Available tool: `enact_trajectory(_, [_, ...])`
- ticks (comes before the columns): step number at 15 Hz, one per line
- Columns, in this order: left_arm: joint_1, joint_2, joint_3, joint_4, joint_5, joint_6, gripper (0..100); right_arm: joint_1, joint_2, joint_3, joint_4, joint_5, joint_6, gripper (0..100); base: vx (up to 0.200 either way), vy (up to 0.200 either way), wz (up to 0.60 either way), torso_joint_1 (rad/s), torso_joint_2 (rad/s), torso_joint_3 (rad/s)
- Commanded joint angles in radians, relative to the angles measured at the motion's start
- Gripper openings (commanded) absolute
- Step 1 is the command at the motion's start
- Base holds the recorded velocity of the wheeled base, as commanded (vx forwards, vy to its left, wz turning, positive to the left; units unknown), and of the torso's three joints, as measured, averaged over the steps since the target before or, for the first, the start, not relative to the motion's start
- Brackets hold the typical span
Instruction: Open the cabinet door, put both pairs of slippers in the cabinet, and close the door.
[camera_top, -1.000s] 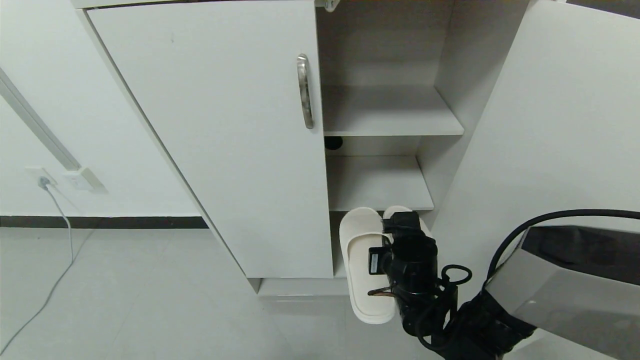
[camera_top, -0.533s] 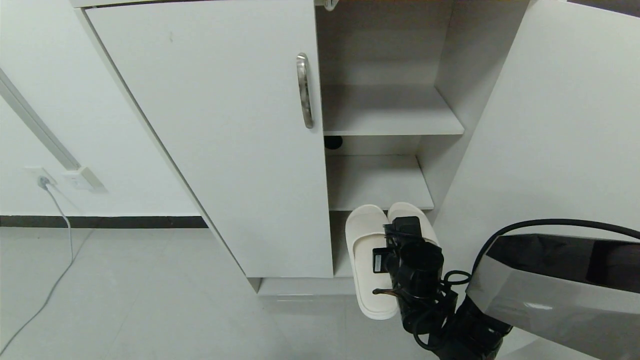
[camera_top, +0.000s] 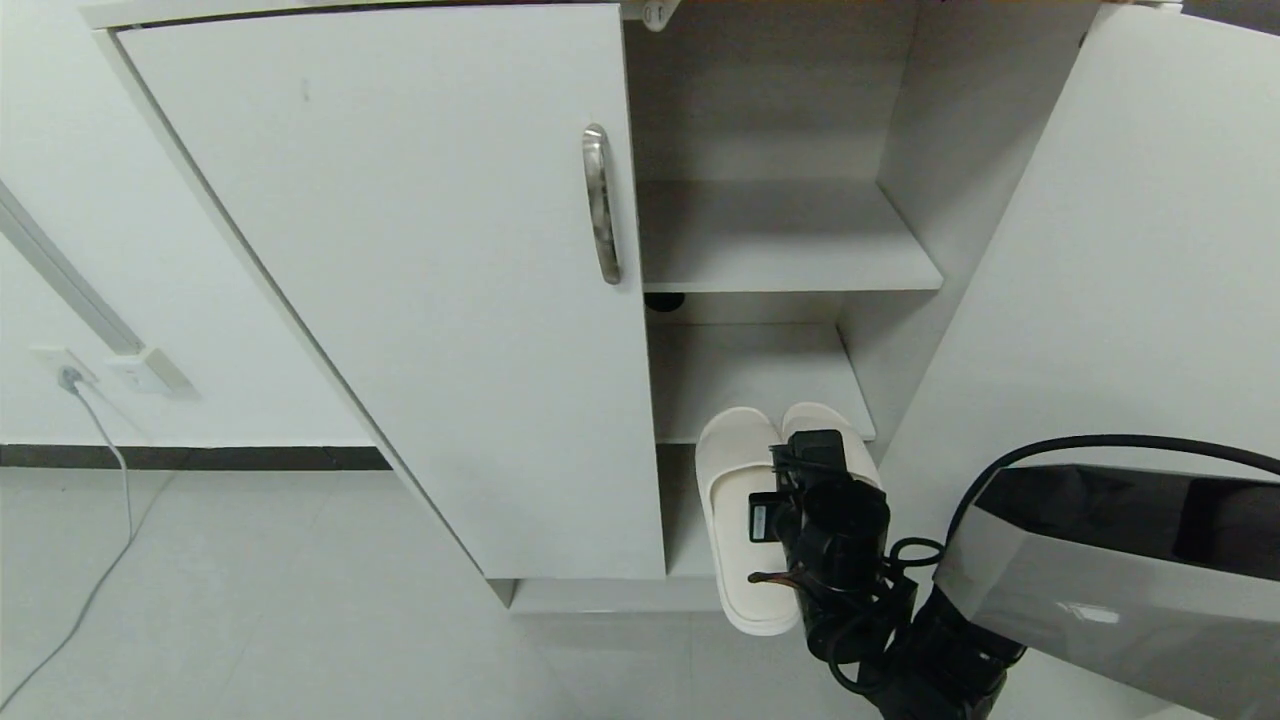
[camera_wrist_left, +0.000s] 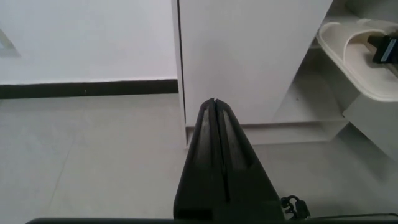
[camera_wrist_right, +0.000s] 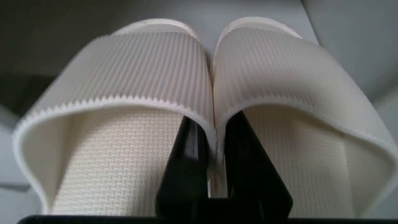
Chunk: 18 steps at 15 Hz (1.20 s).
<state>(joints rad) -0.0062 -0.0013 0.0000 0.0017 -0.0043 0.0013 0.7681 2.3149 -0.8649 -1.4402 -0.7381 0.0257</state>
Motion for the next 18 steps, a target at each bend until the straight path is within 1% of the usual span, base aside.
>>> enact_trajectory(1, [0.000, 0.001, 0.000, 0.000, 0.000, 0.000, 0, 0.000, -0.012, -0.005, 0.003, 0.000, 0.000, 0, 0.200, 0.000, 0.00, 0.002, 0.01, 0.007])
enact_trajectory(2, [0.000, 0.001, 0.000, 0.000, 0.000, 0.000, 0, 0.002, -0.009, -0.013, 0.006, 0.000, -0.006, 0, 0.200, 0.000, 0.00, 0.002, 0.01, 0.007])
enact_trajectory(4, [0.000, 0.001, 0.000, 0.000, -0.002, 0.000, 0, -0.001, 0.000, -0.034, 0.023, 0.000, -0.020, 0, 0.000, 0.000, 0.00, 0.000, 0.00, 0.000])
enact_trajectory(6, [0.000, 0.001, 0.000, 0.000, -0.002, 0.000, 0, -0.007, 0.000, -0.060, 0.067, 0.006, -0.018, 0, 0.000, 0.000, 0.00, 0.000, 0.00, 0.000])
enact_trajectory(9, [0.000, 0.001, 0.000, 0.000, -0.002, 0.000, 0, -0.039, 0.012, -0.180, 0.155, 0.023, -0.018, 0, 0.000, 0.000, 0.00, 0.000, 0.00, 0.000])
enact_trajectory(11, [0.000, 0.001, 0.000, 0.000, 0.000, 0.000, 0, -0.066, 0.031, -0.253, 0.218, 0.066, -0.018, 0, 0.000, 0.000, 0.00, 0.000, 0.00, 0.000])
enact_trajectory(13, [0.000, 0.001, 0.000, 0.000, 0.000, 0.000, 0, -0.082, 0.057, -0.325, 0.267, 0.074, -0.018, 0, 0.000, 0.000, 0.00, 0.000, 0.00, 0.000])
enact_trajectory(14, [0.000, 0.001, 0.000, 0.000, 0.000, 0.000, 0, -0.098, 0.092, -0.408, 0.299, 0.085, -0.017, 0, 0.000, 0.000, 0.00, 0.000, 0.00, 0.000])
enact_trajectory(18, [0.000, 0.001, 0.000, 0.000, 0.000, 0.000, 0, -0.145, 0.146, -0.577, 0.411, 0.103, -0.013, 0, 0.000, 0.000, 0.00, 0.000, 0.00, 0.000])
